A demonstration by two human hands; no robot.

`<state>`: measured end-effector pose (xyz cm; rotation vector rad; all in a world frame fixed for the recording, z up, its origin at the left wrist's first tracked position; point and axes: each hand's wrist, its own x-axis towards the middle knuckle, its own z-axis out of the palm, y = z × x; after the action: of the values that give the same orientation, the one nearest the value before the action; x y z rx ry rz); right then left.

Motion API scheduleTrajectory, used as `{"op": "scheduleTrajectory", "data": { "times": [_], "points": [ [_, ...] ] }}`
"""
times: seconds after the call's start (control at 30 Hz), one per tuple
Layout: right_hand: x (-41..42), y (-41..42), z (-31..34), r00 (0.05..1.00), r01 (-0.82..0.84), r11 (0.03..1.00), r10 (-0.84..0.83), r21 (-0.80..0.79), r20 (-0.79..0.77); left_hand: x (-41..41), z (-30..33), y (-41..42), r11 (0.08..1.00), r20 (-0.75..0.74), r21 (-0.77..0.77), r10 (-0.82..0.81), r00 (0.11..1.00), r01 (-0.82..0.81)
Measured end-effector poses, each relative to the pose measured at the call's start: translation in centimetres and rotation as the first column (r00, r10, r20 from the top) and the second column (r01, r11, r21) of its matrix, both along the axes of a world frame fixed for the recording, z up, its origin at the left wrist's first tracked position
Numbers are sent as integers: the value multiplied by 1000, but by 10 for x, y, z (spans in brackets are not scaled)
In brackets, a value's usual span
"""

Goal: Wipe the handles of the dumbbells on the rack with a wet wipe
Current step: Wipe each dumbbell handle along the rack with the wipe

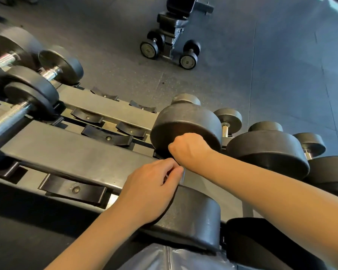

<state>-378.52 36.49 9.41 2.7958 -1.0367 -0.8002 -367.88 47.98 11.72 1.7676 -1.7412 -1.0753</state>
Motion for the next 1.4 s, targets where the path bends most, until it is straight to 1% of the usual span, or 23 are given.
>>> {"op": "scheduleTrajectory", "data": {
  "times": [0.03,0.13,0.2,0.27,0.33,0.43,0.63,0.67,0.73,0.8,0.87,0.97,1.1,1.13,1.2,1.23,1.33,1.4],
  "points": [
    [-4,1,0,1000,3,1000,-3,2,26,1,0,1,1000,-4,1,3,1000,-3],
    [-24,6,-5,985,37,999,-42,33,168,2,-1,2,1000,-26,17,12,1000,-11],
    [-37,10,-12,955,118,986,-146,121,259,2,0,0,1000,-37,20,9,999,-8],
    [-46,12,-17,893,218,951,-286,221,349,1,0,0,1000,-37,16,3,999,-3],
    [-53,18,-21,843,258,934,-343,248,413,2,0,0,1000,-27,11,-10,1000,11],
    [-64,25,-27,787,302,919,-391,255,477,2,0,1,1000,-25,5,-5,1000,5],
    [-68,25,-31,744,346,909,-416,231,524,2,-1,1,1000,-50,-1,5,999,-5],
    [-67,25,-32,741,352,910,-413,218,529,2,0,1,1000,-55,-1,5,998,-5],
    [-67,23,-34,773,345,924,-380,166,508,2,0,1,1000,-61,-5,7,998,-7],
    [-68,22,-37,835,311,945,-322,99,446,2,0,1,1000,-66,-9,5,998,-6],
    [-67,21,-37,880,303,949,-313,85,356,2,0,2,1000,-74,-12,10,997,-11],
    [-61,18,-40,885,338,937,-349,91,308,3,0,2,1000,-60,-10,10,998,-11],
    [-62,16,-43,854,377,919,-394,117,338,2,0,2,1000,-45,-1,1,999,-1],
    [-63,17,-45,869,338,937,-347,89,353,2,0,2,1000,-46,0,0,999,0],
    [-65,17,-45,924,243,970,-228,-10,307,2,0,3,1000,-48,-8,6,999,-6],
    [-64,16,-43,933,227,973,-205,-45,295,2,-1,3,1000,-47,-16,10,999,-11],
    [-57,15,-28,934,250,964,-217,-88,284,3,-3,7,998,-48,-62,23,999,-26],
    [-52,15,-25,947,218,969,-180,-119,265,5,-4,11,994,-50,-102,29,998,-33]
  ]
}}
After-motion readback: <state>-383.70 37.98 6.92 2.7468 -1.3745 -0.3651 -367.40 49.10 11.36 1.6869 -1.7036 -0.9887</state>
